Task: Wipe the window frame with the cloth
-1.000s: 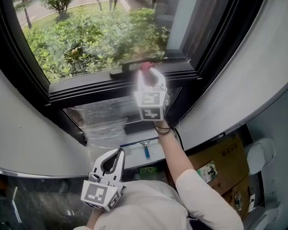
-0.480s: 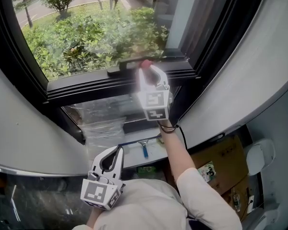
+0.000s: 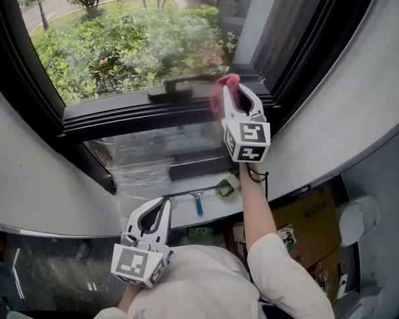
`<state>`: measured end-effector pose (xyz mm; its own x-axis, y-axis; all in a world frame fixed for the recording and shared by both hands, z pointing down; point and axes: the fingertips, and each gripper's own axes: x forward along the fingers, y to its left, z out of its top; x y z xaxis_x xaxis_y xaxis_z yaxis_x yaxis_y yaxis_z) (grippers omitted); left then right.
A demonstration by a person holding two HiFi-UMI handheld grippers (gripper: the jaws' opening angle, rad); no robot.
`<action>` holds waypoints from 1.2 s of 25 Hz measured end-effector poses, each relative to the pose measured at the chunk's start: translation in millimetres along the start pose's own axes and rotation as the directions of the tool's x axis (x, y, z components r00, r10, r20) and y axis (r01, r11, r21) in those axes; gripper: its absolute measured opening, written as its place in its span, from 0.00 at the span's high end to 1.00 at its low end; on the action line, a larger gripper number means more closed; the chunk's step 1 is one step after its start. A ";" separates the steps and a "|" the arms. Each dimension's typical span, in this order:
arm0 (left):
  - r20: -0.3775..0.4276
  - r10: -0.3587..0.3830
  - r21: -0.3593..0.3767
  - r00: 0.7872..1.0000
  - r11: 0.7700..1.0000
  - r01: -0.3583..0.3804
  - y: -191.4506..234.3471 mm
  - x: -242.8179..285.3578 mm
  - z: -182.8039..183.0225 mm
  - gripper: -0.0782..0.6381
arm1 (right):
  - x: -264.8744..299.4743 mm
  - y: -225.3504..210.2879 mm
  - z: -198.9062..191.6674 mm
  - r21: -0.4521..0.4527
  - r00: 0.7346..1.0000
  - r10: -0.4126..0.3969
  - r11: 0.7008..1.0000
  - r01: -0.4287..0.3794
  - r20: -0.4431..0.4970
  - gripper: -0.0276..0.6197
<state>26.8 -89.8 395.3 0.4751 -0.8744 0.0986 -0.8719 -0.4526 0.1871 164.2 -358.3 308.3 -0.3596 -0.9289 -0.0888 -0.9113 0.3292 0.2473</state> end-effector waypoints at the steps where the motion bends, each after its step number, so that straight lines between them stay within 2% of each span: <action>1: 0.001 -0.003 0.001 1.000 1.000 0.003 -1.6 1.4 0.0 0.88 | -2.8 -10.9 -0.3 0.027 1.000 -0.009 1.000 0.009 0.009 0.82; 5: 0.007 -0.019 0.013 1.000 1.000 0.019 -8.7 7.0 1.8 0.88 | -14.2 -49.5 -8.7 0.069 0.998 -0.054 0.996 0.052 0.024 0.82; 11: 0.004 -0.030 0.020 1.000 0.999 0.030 -15.1 9.9 1.7 0.88 | -17.7 -75.7 -25.7 0.003 0.996 -0.088 0.996 0.088 0.030 0.82; 16: -0.010 -0.017 0.016 1.000 1.000 0.017 -14.3 10.9 -0.5 0.88 | -16.8 -106.6 -48.7 -0.004 0.988 -0.154 0.988 0.154 -0.017 0.82; 20: -0.019 -0.012 0.017 1.000 1.000 0.013 -13.5 14.7 -1.7 0.88 | -17.2 -113.1 -63.4 0.009 0.985 -0.171 0.985 0.171 -0.001 0.82; 30: -0.022 -0.023 0.018 1.000 1.000 0.023 -19.0 21.9 -2.6 0.88 | -15.8 -112.8 -64.6 0.053 0.985 -0.174 0.983 0.173 0.016 0.82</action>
<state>54.1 -99.9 396.5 0.4971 -0.8600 0.1154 -0.8628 -0.4757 0.1713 285.6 -391.7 344.2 -0.1987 -0.9691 -0.1462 -0.9691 0.1721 0.1765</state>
